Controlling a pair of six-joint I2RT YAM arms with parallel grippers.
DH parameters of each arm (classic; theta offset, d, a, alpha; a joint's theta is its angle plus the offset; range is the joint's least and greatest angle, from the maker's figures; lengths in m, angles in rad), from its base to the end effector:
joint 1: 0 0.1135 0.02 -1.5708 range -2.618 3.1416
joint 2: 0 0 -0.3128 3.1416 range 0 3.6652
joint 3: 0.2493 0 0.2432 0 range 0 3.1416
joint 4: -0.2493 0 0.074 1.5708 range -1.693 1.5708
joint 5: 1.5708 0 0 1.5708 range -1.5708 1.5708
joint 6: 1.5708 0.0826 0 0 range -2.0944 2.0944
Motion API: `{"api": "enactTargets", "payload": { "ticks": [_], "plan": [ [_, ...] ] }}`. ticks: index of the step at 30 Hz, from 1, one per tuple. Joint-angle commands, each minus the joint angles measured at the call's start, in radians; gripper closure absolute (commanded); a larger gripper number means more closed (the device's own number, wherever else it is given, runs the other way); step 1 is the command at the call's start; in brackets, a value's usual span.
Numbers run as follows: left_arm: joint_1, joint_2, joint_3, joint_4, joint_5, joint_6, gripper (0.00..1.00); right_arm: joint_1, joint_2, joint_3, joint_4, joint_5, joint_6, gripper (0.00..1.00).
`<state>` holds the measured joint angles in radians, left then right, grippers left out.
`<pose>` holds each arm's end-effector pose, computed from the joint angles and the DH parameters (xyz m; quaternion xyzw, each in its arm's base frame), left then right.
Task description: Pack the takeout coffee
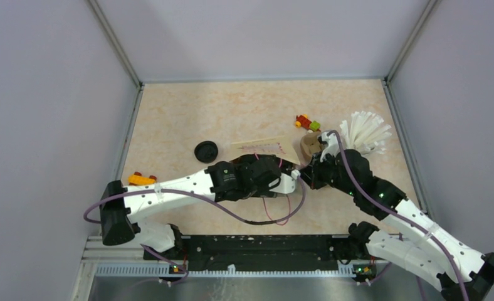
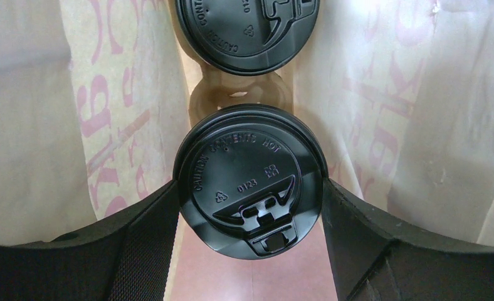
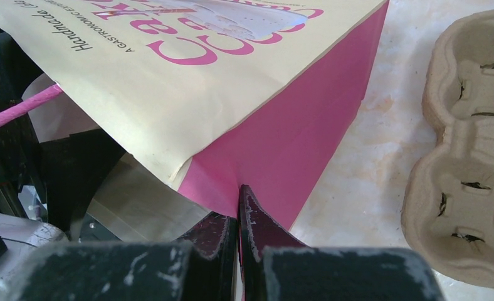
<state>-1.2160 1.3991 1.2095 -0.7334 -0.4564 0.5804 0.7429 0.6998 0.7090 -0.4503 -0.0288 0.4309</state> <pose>0.1379 -0.2675 0.3181 0.6775 0.6316 0.1068 0.3615 0.1143 0.1082 0.3103 -0.1388 0.8331 0.3065 0.4389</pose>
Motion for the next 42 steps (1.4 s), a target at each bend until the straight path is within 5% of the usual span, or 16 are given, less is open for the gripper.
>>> {"api": "enactTargets", "payload": {
  "ticks": [1, 22, 42],
  "plan": [
    [0.016, 0.004, -0.012, 0.046, 0.027, 0.017, 0.55, -0.005, 0.018, 0.045, -0.031, -0.027, -0.015, 1.0],
    [0.035, -0.061, -0.172, 0.32, -0.018, 0.155, 0.56, -0.023, 0.059, 0.066, -0.043, -0.058, -0.022, 1.0],
    [0.05, -0.043, -0.159, 0.205, 0.01, 0.185, 0.58, -0.108, 0.126, 0.138, -0.074, -0.198, -0.051, 1.0]
  ]
}}
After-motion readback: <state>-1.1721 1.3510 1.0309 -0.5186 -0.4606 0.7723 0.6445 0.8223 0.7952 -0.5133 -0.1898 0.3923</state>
